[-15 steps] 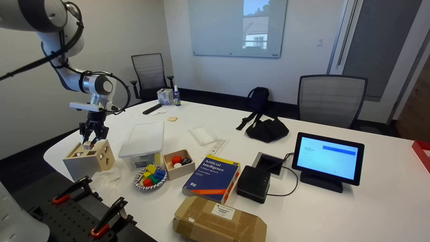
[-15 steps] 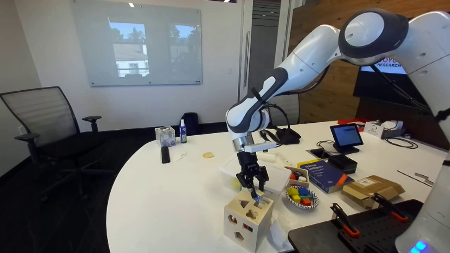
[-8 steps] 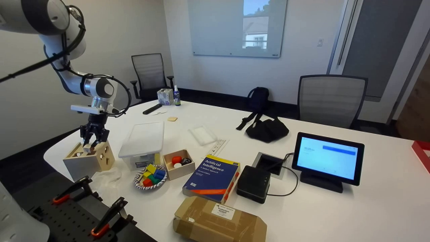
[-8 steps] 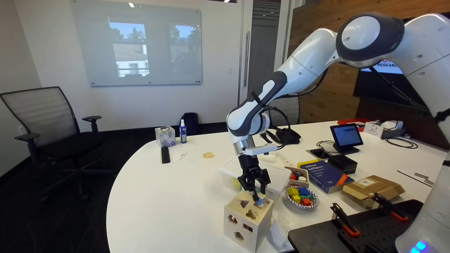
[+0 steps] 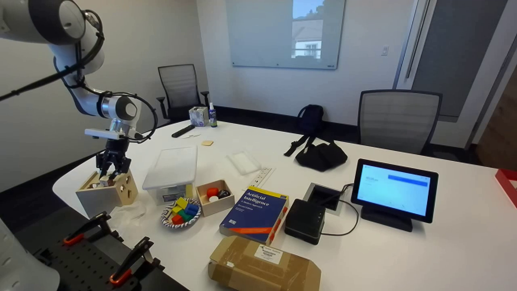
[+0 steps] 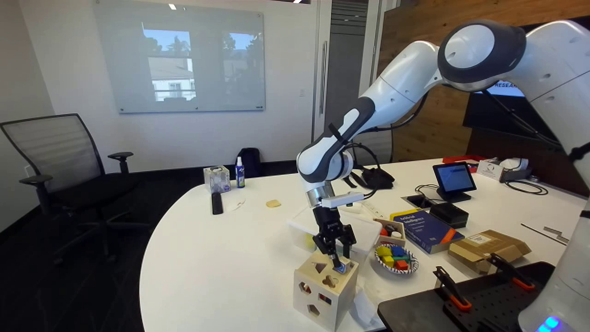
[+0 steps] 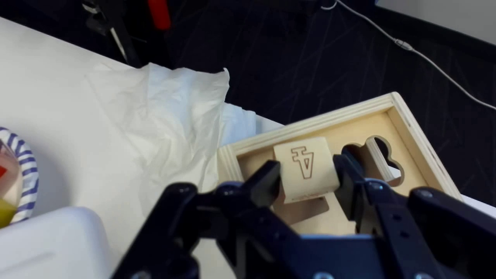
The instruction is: Put a cube in the box
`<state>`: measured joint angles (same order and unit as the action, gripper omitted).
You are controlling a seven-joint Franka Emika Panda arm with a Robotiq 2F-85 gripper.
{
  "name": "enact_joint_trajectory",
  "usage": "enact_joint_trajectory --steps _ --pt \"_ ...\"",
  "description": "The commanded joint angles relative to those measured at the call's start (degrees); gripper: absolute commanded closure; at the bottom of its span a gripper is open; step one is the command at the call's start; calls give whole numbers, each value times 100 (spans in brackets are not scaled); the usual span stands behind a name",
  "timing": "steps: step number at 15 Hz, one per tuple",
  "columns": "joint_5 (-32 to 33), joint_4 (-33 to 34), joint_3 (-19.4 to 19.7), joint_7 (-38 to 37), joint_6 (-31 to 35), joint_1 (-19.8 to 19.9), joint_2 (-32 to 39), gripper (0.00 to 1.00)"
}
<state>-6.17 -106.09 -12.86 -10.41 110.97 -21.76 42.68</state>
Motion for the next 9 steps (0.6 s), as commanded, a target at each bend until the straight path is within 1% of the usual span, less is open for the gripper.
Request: enact_joint_trajectory --steps 1,9 --pt "203 252 104 -312 -292 -168 112 84" --pt "398 513 125 -322 -408 -265 288 84"
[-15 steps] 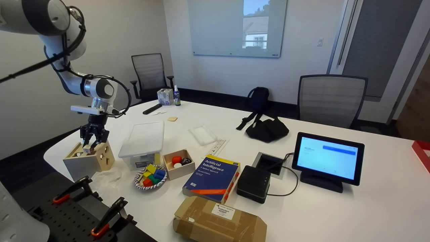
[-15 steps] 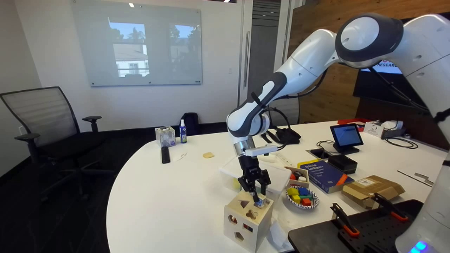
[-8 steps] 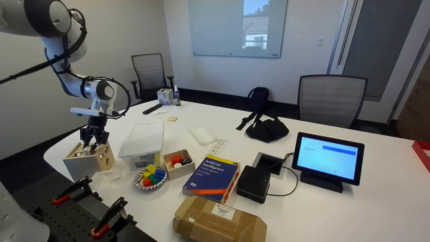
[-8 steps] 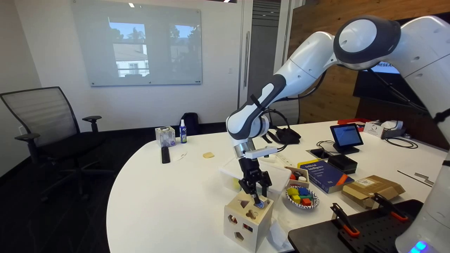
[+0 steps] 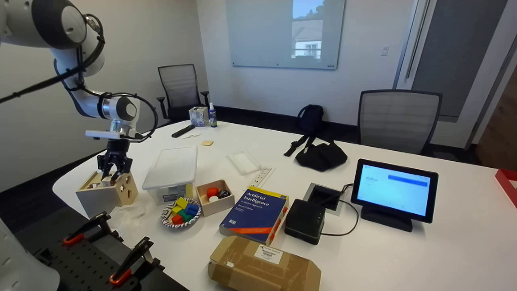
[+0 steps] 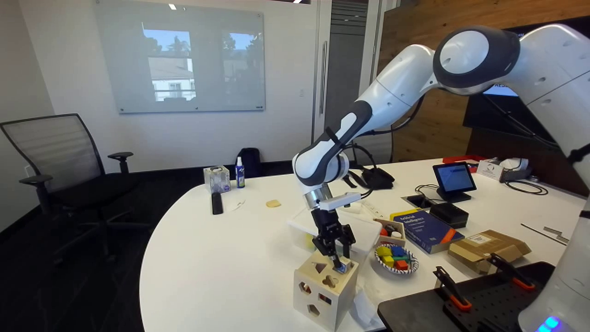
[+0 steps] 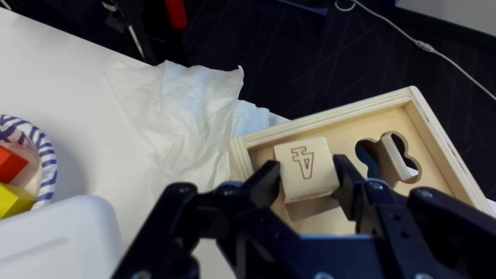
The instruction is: Put a cube in the box
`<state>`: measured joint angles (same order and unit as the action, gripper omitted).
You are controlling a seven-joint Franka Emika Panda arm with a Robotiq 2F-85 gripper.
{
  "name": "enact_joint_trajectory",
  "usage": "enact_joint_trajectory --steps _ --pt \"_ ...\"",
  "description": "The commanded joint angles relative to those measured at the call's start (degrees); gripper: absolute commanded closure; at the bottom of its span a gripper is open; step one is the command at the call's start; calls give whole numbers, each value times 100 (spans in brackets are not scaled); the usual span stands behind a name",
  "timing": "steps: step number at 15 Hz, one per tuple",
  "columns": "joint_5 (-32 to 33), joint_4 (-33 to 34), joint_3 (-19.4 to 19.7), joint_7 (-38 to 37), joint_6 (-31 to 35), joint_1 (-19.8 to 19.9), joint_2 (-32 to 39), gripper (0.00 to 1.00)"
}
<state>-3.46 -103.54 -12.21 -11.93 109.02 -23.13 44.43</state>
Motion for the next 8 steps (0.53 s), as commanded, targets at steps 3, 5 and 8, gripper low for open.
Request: enact_joint_trajectory --steps 3,5,8 --pt "109 368 29 -104 -264 -124 195 84" --pt "97 416 26 -98 -287 -128 236 84" --pt "85 490 36 -107 -317 -134 345 84"
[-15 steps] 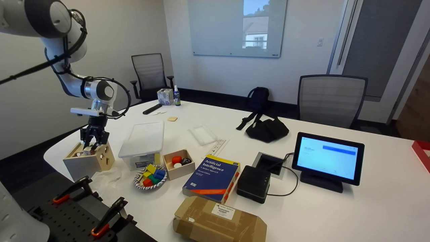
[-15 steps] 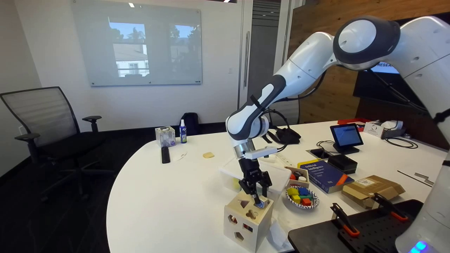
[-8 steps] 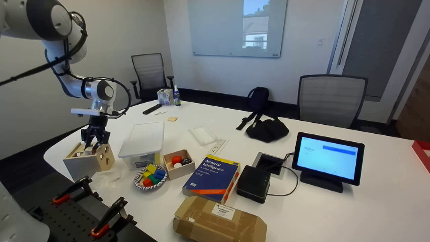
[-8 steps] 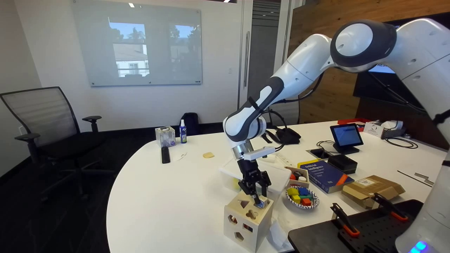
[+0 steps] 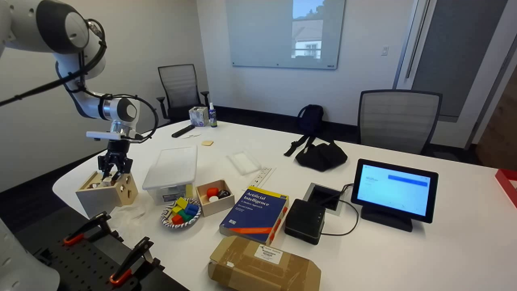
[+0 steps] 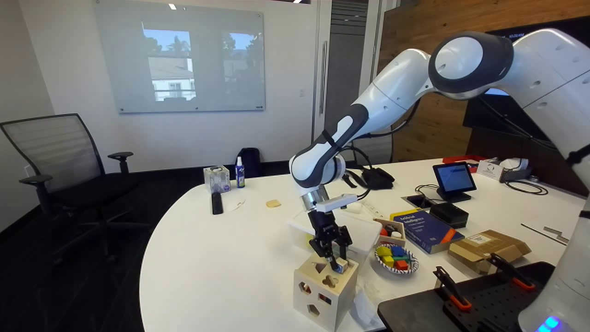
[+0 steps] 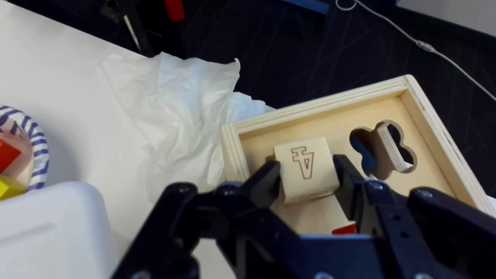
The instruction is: Put a cube in the box
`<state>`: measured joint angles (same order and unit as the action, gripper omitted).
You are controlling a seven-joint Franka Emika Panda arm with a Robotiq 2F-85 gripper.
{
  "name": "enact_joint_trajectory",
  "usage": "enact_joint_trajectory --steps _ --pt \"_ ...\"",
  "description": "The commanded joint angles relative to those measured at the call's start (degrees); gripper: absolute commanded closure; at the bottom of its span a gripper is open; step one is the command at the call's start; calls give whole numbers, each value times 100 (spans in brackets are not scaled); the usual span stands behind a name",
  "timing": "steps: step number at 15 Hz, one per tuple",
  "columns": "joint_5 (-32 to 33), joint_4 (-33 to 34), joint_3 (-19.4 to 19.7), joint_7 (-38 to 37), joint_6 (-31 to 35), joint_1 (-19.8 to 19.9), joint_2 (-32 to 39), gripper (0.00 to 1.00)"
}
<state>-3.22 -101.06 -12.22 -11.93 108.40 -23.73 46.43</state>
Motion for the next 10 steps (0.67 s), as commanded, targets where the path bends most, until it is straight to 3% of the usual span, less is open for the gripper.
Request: enact_joint_trajectory --steps 1,3,4,5,9,10 --pt "64 252 42 -116 -255 -76 171 84" --pt "74 296 49 -130 -296 -86 184 84" --pt "76 305 51 -131 -289 -87 189 44" --pt "76 309 49 -126 -289 -85 185 33" --pt "58 268 38 -74 -243 -50 125 4" --pt "52 250 27 -38 -231 -31 96 1"
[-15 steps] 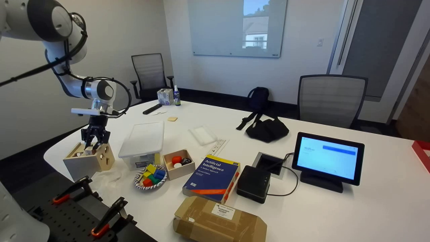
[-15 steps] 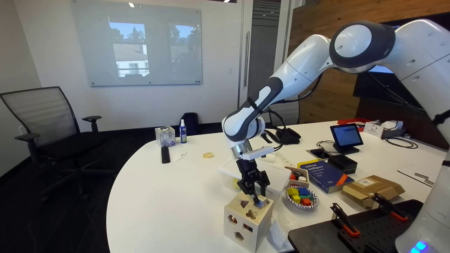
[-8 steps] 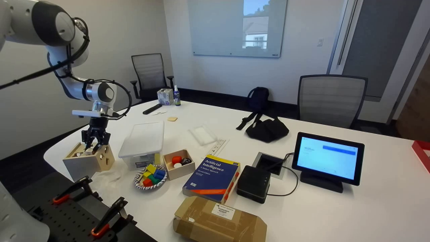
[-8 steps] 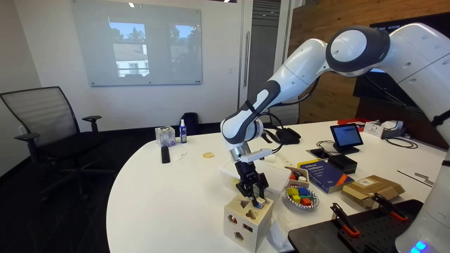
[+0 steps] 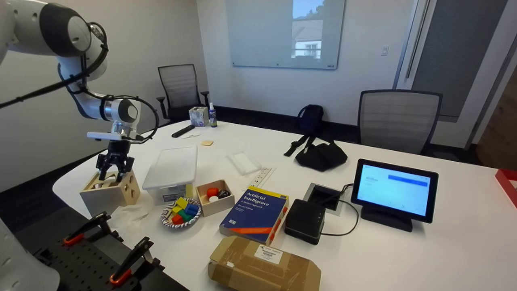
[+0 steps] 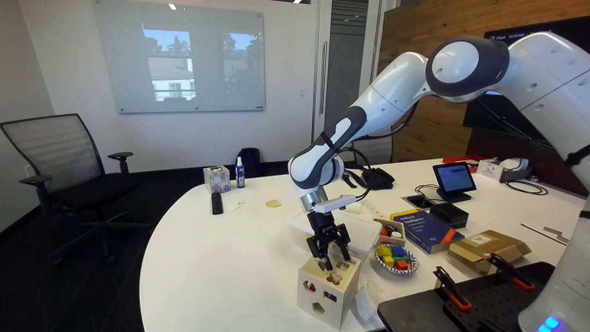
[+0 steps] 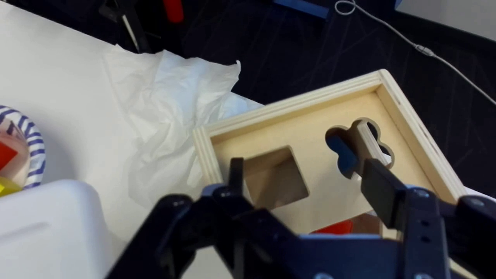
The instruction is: Put a cube in the box
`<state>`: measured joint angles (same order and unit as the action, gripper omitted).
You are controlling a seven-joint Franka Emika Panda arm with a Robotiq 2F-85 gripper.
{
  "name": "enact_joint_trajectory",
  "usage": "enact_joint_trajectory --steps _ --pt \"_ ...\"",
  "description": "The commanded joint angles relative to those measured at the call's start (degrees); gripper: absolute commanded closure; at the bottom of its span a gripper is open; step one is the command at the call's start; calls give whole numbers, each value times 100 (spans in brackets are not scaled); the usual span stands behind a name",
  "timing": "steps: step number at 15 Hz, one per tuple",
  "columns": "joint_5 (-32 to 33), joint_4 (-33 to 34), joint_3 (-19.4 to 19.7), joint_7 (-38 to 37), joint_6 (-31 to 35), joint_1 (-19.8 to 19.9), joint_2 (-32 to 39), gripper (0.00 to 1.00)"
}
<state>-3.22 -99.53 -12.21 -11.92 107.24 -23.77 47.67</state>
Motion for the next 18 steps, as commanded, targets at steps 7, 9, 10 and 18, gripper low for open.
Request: enact_joint_trajectory --steps 7,9,10,18 --pt "39 -279 -68 404 116 151 -647 0" --pt "76 -470 -32 309 238 132 -994 0" --pt "99 -603 -10 242 300 120 -1210 0" --pt "212 -1785 -4 -108 865 202 -2868 0"
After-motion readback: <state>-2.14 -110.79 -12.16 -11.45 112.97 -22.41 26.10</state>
